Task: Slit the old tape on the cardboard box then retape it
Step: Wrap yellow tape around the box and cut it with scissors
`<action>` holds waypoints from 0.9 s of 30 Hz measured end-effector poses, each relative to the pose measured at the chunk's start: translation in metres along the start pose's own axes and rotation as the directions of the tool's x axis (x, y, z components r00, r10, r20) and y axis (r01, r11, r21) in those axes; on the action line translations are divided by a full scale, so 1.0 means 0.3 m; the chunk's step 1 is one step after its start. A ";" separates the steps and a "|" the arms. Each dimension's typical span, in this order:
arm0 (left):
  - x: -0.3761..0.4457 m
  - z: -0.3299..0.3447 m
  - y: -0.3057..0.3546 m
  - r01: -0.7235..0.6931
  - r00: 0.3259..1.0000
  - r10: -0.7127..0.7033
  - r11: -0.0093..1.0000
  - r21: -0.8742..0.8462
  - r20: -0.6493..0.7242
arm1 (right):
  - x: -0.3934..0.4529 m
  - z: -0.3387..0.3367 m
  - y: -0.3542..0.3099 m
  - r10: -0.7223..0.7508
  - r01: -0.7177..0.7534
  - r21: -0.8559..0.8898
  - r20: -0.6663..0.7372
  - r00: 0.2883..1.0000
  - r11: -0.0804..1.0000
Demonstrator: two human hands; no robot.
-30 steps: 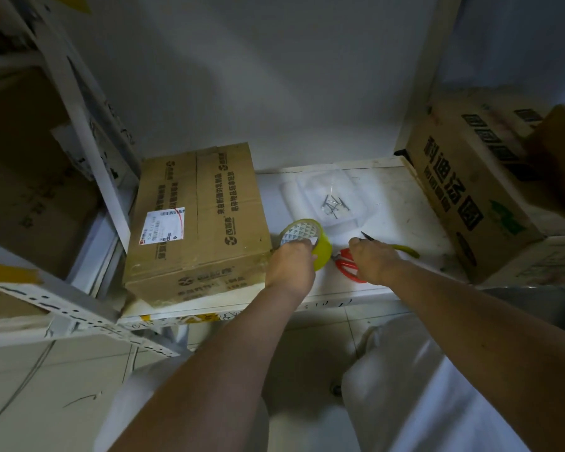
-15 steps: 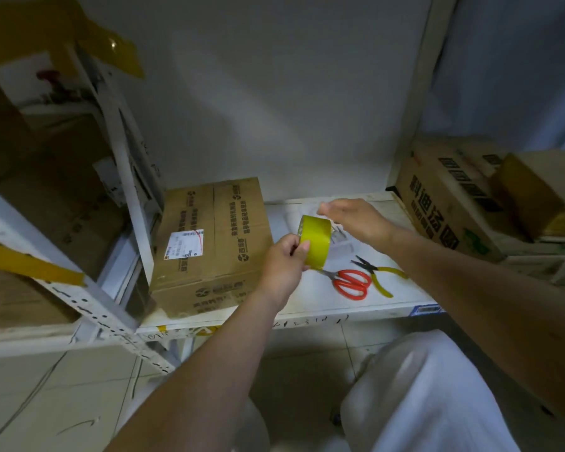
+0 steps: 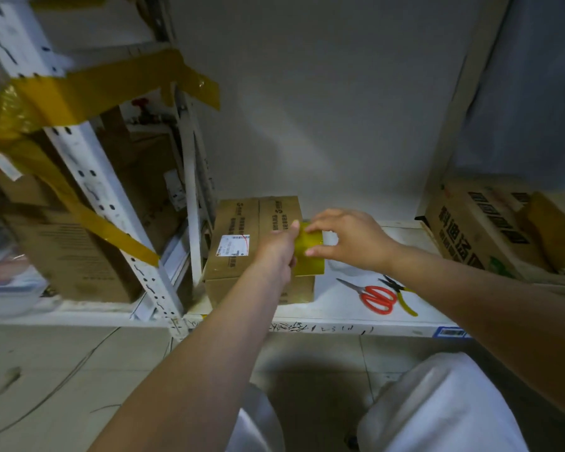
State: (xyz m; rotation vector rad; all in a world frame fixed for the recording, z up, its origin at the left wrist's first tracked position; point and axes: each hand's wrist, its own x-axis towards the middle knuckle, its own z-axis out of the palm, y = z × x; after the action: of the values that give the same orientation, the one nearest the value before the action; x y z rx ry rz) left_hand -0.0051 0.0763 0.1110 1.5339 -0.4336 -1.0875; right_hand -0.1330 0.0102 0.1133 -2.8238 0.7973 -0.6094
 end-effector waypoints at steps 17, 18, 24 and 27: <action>-0.081 -0.052 0.004 -0.204 0.964 0.161 0.959 0.196 0.212 | 0.021 -0.026 -0.052 0.318 -0.320 -0.015 -0.069 0.945 0.947; -0.081 -0.054 0.007 -0.230 0.958 0.180 0.946 0.227 0.222 | 0.026 -0.027 -0.052 0.351 -0.350 0.027 -0.055 0.935 0.936; -0.065 -0.081 0.011 -0.231 0.964 0.183 0.937 0.261 0.195 | 0.021 -0.081 -0.055 0.390 -0.479 0.636 0.288 0.875 0.605; -0.051 -0.102 -0.001 -0.175 0.968 0.128 0.959 0.222 0.214 | 0.029 -0.120 -0.037 0.294 -0.484 0.691 0.385 0.875 0.537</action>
State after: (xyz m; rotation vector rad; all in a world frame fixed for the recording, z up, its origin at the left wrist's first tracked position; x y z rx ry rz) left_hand 0.0122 0.1057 0.1144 1.5768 -0.8331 -1.1004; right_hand -0.1363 0.0140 0.1515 -1.7828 0.8246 -0.4007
